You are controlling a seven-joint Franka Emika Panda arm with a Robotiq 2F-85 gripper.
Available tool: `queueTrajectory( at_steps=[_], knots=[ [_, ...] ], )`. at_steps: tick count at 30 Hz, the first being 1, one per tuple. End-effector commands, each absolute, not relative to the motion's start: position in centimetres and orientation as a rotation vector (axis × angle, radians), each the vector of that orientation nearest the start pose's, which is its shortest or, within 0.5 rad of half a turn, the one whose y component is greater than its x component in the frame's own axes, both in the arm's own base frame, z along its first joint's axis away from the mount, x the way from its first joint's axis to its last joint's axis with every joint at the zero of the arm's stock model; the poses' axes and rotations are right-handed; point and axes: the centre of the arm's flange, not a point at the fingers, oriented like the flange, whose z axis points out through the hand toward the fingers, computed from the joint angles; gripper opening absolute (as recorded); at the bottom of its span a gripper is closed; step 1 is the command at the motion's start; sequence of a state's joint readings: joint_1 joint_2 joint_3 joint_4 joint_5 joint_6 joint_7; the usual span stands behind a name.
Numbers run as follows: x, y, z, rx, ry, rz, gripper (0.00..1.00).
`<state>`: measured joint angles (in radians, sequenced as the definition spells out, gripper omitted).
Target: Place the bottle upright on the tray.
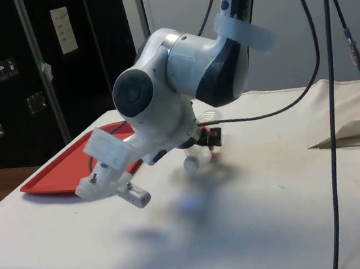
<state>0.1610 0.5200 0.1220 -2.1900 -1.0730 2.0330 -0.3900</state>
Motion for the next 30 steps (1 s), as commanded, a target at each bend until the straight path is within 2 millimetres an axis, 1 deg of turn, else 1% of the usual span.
queueTrajectory(
  at_steps=[1, 3, 4, 7, 8, 9, 16, 23, 24, 25, 30],
  knots=[
    [48.5, 9.4, 12.4, 1.732, 1.635, -0.769, 0.50],
    [48.5, 9.5, 12.5, 1.730, 1.635, -0.771, 0.44],
    [48.5, 9.5, 12.5, 1.729, 1.633, -0.771, 0.40],
    [48.5, 9.4, 12.5, 1.729, 1.632, -0.772, 0.35],
    [48.6, 9.4, 12.8, 1.726, 1.626, -0.776, 0.34],
    [48.5, 9.4, 12.6, 1.729, 1.630, -0.774, 0.34],
    [48.6, 9.4, 13.0, 1.725, 1.622, -0.776, 0.34],
    [48.8, 9.4, 14.1, 1.726, 1.628, -0.776, 0.34],
    [48.9, 9.4, 13.8, 1.722, 1.623, -0.772, 0.34],
    [48.8, 9.5, 14.3, 1.724, 1.629, -0.777, 0.34],
    [48.9, 9.4, 15.2, 1.722, 1.636, -0.778, 0.34]
  ],
)
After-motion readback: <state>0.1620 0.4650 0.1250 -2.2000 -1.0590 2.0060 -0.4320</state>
